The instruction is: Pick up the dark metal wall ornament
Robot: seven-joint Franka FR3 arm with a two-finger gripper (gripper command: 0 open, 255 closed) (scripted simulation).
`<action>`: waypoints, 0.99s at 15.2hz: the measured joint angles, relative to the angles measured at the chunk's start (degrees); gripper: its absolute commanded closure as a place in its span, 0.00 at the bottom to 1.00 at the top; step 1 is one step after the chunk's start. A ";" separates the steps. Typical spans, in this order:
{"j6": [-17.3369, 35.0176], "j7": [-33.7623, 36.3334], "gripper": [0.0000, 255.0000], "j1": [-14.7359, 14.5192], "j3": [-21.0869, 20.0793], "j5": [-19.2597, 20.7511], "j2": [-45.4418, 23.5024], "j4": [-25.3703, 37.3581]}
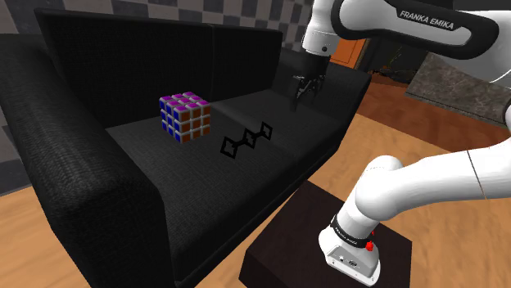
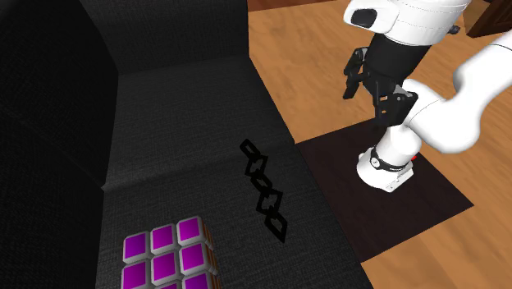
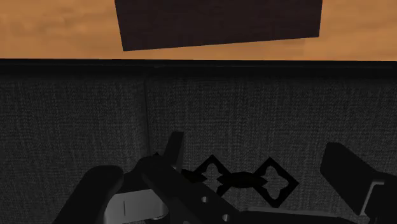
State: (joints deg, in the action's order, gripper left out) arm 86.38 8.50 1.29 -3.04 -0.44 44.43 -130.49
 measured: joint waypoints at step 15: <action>25.11 26.41 0.00 7.37 -3.41 -11.41 -18.95 -4.23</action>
State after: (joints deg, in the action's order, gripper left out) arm 111.49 34.91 8.66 -6.46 -11.85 25.48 -134.72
